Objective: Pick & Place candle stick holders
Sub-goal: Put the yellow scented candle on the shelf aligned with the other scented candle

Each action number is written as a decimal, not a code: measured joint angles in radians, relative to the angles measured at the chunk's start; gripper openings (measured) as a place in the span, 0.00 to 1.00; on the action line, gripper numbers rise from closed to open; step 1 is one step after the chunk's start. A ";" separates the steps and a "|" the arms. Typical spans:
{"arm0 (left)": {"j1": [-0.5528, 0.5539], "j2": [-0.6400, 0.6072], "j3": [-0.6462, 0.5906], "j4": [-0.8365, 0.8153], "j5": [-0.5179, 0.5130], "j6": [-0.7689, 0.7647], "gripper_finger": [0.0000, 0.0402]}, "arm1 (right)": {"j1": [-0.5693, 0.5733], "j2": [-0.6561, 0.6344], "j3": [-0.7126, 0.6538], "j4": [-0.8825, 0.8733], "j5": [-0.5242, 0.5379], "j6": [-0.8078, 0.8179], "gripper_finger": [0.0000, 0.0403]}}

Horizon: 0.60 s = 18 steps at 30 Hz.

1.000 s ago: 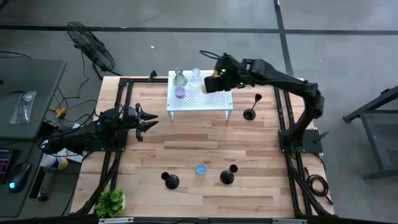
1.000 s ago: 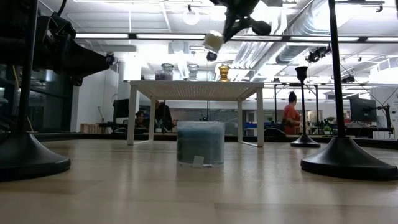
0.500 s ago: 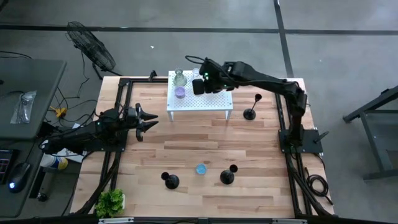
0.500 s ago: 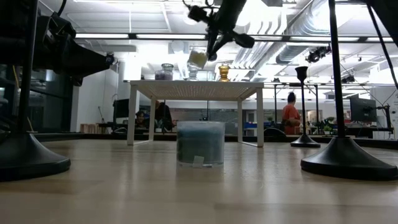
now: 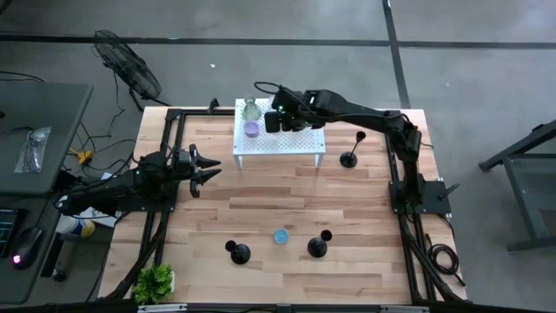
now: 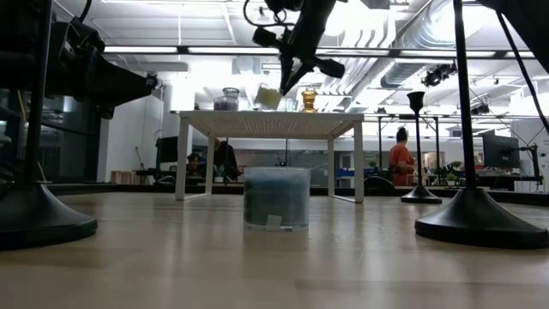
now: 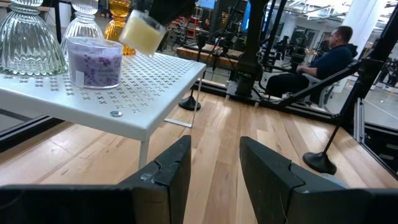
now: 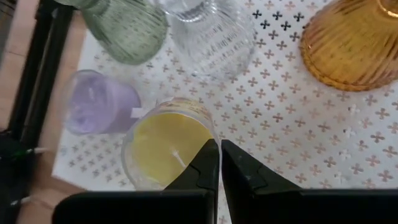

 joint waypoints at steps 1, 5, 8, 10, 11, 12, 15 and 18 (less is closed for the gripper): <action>0.000 0.000 0.000 0.000 0.000 0.000 0.33 | 0.000 0.005 0.000 0.001 0.007 0.001 0.01; 0.000 0.000 0.000 0.000 0.000 0.000 0.33 | 0.000 0.009 0.000 0.004 0.020 0.001 0.01; 0.000 0.000 0.000 0.000 0.000 0.000 0.33 | 0.000 0.015 0.000 0.005 0.027 0.001 0.01; 0.000 0.000 0.000 0.000 0.000 0.000 0.33 | 0.001 0.025 0.000 0.008 0.041 0.003 0.01; 0.000 0.000 0.000 0.000 0.001 0.000 0.33 | 0.000 0.027 0.000 0.009 0.039 0.004 0.01; 0.000 0.000 0.000 0.000 0.000 0.000 0.33 | 0.001 0.027 0.000 0.009 0.038 0.004 0.01; 0.000 0.000 0.000 0.000 0.001 0.000 0.33 | 0.001 0.030 0.000 0.018 0.038 0.005 0.01; 0.000 0.000 0.000 0.000 0.000 0.000 0.33 | 0.000 0.035 0.000 0.018 0.035 0.005 0.01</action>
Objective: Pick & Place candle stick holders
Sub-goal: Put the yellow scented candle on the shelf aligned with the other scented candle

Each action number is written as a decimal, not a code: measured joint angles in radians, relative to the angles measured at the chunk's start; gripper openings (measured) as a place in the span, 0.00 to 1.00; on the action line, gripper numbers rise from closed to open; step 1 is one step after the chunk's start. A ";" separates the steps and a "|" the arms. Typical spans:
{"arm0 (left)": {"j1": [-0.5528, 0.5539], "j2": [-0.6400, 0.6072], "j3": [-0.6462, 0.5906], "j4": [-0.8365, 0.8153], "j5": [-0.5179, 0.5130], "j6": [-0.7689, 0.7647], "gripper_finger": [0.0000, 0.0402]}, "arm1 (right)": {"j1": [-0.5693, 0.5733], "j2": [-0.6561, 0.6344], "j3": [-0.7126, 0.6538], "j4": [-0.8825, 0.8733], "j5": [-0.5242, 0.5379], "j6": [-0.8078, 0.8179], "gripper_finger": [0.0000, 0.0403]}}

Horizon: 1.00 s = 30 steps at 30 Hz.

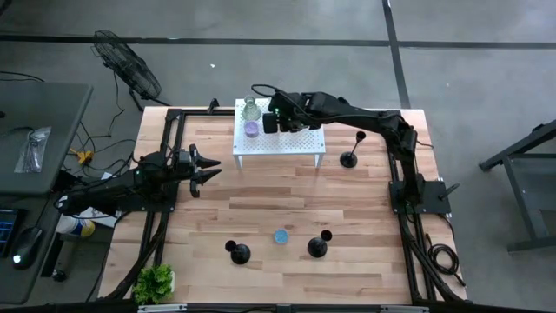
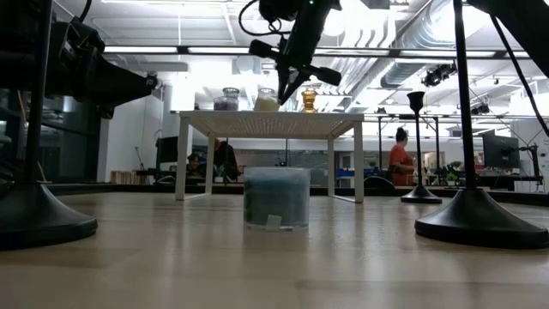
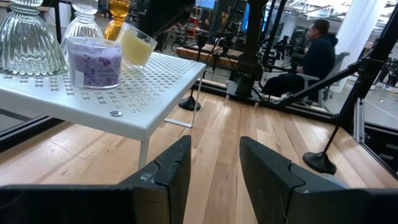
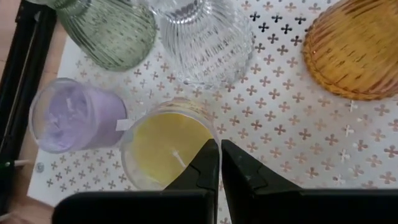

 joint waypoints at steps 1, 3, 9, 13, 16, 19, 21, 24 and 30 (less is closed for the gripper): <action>0.000 0.000 0.000 0.000 0.000 0.000 0.33 | 0.000 0.000 0.000 0.000 -0.001 0.000 0.01; 0.000 0.000 0.000 0.000 0.000 0.000 0.33 | 0.000 0.001 0.000 0.004 -0.001 0.000 0.01; 0.000 0.000 0.000 0.000 0.000 0.000 0.33 | -0.002 0.013 0.000 0.014 -0.019 0.000 0.01; 0.000 0.000 0.000 0.000 0.000 0.000 0.33 | -0.002 0.013 0.000 0.010 -0.019 0.000 0.01; 0.000 0.000 0.000 0.000 0.000 0.000 0.33 | -0.002 0.013 0.000 0.003 -0.019 0.000 0.01; 0.000 0.000 0.000 0.000 0.000 0.000 0.33 | -0.007 0.013 0.000 0.001 -0.020 0.000 0.01; 0.000 0.000 0.000 0.000 0.000 0.000 0.33 | -0.008 0.013 0.000 -0.003 -0.020 0.000 0.01; 0.000 0.000 0.000 0.000 0.000 0.000 0.33 | -0.008 0.013 0.000 -0.007 -0.020 0.000 0.01; 0.000 0.000 0.000 0.000 0.000 0.000 0.33 | -0.009 0.013 0.000 -0.010 -0.020 -0.003 0.01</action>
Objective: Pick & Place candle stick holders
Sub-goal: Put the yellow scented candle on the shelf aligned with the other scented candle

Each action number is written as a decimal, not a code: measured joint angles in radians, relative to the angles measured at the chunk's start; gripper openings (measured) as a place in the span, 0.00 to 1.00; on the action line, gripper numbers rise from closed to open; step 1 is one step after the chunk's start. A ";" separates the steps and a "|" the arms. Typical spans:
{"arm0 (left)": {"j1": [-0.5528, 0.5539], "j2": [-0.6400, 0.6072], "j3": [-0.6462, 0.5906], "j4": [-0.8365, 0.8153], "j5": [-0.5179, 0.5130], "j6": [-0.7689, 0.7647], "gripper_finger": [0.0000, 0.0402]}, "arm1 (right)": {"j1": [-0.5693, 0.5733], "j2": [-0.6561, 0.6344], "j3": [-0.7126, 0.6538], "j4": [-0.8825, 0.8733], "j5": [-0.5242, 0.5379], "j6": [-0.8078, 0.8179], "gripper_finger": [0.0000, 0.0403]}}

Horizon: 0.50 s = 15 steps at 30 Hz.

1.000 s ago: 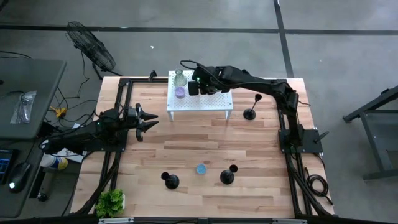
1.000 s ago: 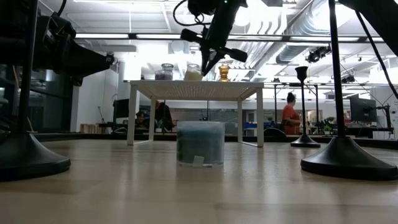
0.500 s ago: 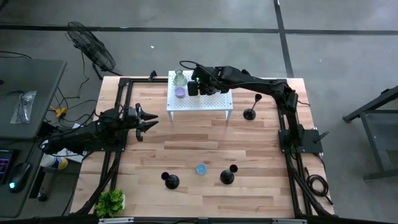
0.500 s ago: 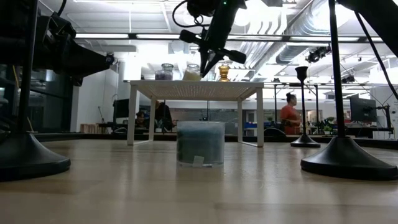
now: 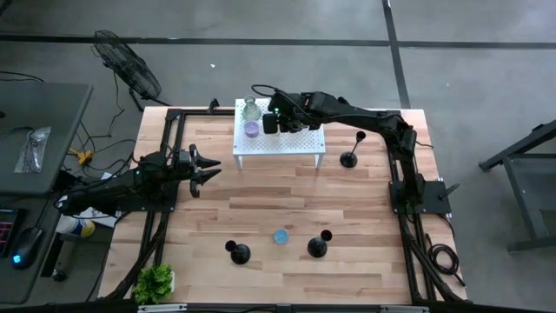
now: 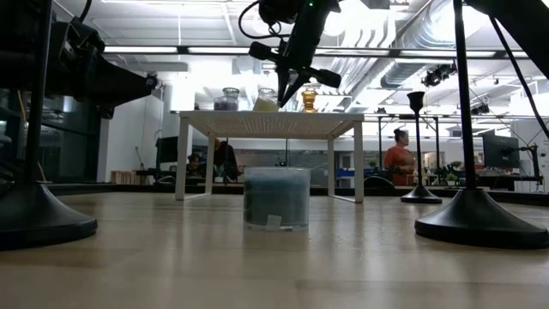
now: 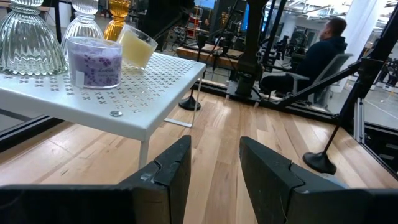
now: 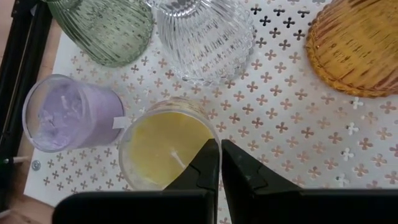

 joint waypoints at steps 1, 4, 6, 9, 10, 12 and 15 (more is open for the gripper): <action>0.000 0.000 0.000 0.000 0.000 0.000 0.33 | 0.000 0.000 0.000 0.000 0.000 0.000 0.01; 0.000 0.000 0.000 0.000 0.000 0.000 0.33 | -0.004 0.000 0.000 0.000 -0.001 0.000 0.01; 0.000 0.000 0.000 0.000 0.000 0.000 0.33 | -0.004 0.000 0.000 0.002 -0.002 -0.001 0.01; 0.000 0.000 0.000 0.000 0.000 0.000 0.33 | -0.004 -0.001 0.000 0.014 -0.002 -0.001 0.01; 0.000 0.000 0.000 0.000 0.000 0.000 0.33 | -0.004 -0.001 0.000 0.019 -0.002 -0.001 0.01; 0.000 0.000 0.000 0.000 0.000 0.000 0.33 | -0.006 -0.001 0.000 0.021 -0.002 -0.002 0.01; 0.000 0.000 0.000 0.000 0.000 0.000 0.33 | -0.006 -0.001 0.000 0.022 0.004 -0.002 0.01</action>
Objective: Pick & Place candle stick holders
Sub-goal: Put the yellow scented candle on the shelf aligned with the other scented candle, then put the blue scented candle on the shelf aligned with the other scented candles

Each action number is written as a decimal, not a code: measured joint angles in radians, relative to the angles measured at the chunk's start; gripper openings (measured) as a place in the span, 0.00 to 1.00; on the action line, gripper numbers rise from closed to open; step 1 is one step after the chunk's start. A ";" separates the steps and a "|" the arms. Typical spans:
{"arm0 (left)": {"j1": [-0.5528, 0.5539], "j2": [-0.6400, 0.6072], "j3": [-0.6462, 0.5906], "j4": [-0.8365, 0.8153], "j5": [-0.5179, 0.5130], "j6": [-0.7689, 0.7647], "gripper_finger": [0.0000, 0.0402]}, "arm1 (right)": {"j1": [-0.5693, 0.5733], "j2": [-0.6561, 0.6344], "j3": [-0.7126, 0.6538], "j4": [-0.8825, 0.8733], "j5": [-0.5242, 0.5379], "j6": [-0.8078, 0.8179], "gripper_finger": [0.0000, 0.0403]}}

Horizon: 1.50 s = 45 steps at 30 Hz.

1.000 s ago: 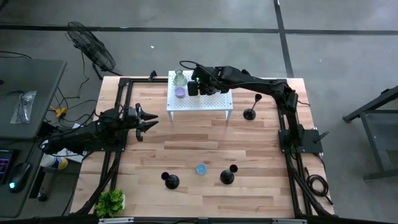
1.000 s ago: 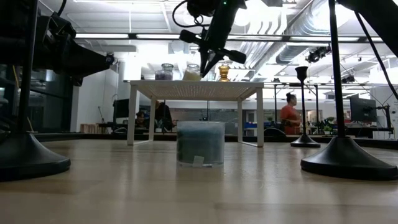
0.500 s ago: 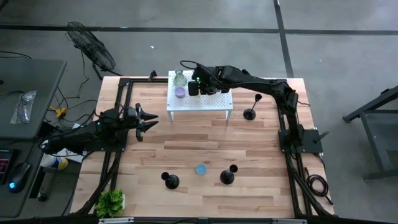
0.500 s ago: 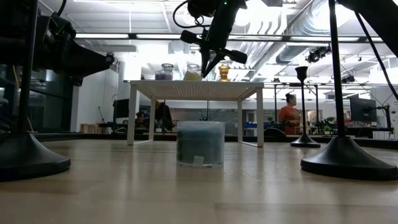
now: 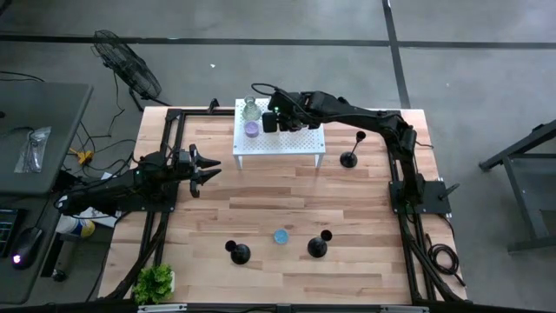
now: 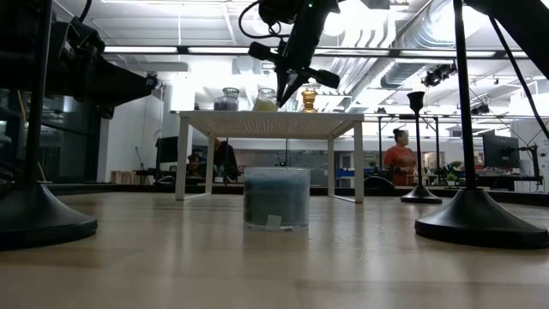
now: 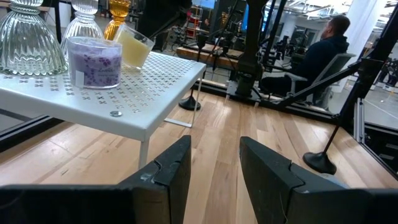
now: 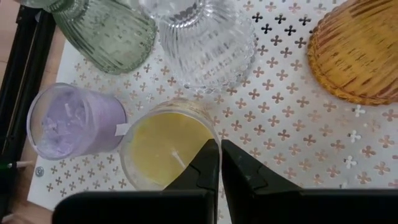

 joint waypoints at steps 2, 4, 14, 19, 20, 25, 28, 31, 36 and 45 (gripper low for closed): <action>0.000 0.000 0.000 0.000 0.000 0.000 0.33 | 0.000 0.000 0.000 0.002 0.001 0.000 0.01; 0.000 0.000 0.000 0.000 0.000 0.000 0.33 | 0.000 0.000 0.000 0.003 0.002 0.000 0.01; 0.000 0.000 0.000 0.000 0.000 0.000 0.33 | 0.000 0.000 0.000 0.006 -0.003 0.000 0.01; 0.000 0.000 0.000 0.000 0.000 0.000 0.33 | 0.000 0.000 0.000 0.006 -0.001 0.000 0.01; 0.000 0.000 0.000 0.000 0.000 0.000 0.33 | 0.000 0.000 0.000 0.006 -0.001 0.000 0.01; 0.000 0.000 0.000 0.000 0.000 0.000 0.33 | 0.000 0.000 0.000 0.006 0.000 0.000 0.01; 0.000 0.000 0.000 0.000 0.000 0.000 0.33 | 0.000 -0.001 0.000 0.006 0.000 -0.001 0.01; 0.000 0.000 0.000 0.000 0.000 0.000 0.33 | 0.000 -0.001 0.000 0.007 0.000 -0.011 0.02; 0.000 0.000 0.000 0.000 0.000 0.000 0.33 | 0.000 -0.001 0.000 0.008 0.014 -0.018 0.10; 0.000 0.000 0.000 0.000 0.000 0.000 0.33 | 0.000 -0.001 0.000 0.019 0.023 -0.017 0.27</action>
